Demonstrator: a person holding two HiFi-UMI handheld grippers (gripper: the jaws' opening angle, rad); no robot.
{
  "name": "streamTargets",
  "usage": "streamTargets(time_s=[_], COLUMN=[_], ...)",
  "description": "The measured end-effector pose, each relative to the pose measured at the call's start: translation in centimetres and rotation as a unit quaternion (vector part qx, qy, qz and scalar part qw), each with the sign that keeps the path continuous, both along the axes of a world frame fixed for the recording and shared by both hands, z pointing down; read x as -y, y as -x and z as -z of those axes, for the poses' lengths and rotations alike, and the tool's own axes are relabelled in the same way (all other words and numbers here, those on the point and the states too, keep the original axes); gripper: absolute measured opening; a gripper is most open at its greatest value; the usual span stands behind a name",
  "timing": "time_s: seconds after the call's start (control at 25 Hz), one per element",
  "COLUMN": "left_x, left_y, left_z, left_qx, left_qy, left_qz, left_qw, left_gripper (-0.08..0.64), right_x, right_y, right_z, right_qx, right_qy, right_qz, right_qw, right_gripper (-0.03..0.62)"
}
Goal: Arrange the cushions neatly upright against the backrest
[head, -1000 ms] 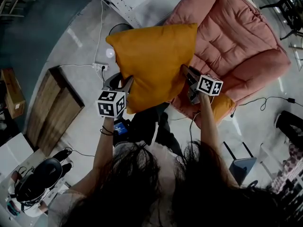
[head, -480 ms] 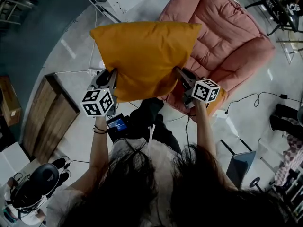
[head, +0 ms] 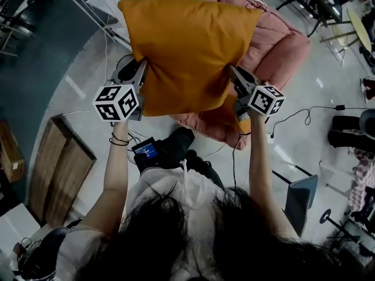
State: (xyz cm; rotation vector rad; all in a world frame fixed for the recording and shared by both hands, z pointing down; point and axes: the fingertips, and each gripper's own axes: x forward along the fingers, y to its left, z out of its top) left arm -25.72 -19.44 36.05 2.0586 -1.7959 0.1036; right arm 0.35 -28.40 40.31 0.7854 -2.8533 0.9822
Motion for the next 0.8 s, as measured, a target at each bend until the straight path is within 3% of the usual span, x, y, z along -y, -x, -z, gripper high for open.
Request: streamTargets(time_s=[0.32, 0.6, 0.8], left_x=[9.5, 18.2, 23.7], left_y=[-7.1, -13.0, -15.2], left_z=[0.2, -0.7, -0.7], left_qx=[-0.008, -0.008, 0.002], left_qy=[-0.013, -0.009, -0.018], left_qz=[-0.105, -0.206, -0.243], left_qw=[0.9943, 0.9784, 0.9699], left_gripper=[0.097, 0.097, 0.096], right_x=[4.0, 6.6, 9.3], right_y=[-8.4, -14.4, -16.1], right_z=[1.3, -0.3, -0.9], right_qx=[-0.052, -0.082, -0.088], right_qy=[-0.019, -0.002, 0.003], right_qz=[-0.099, -0.173, -0.210], right_qw=[0.994, 0.982, 0.974], right_gripper=[0.054, 0.054, 0.052])
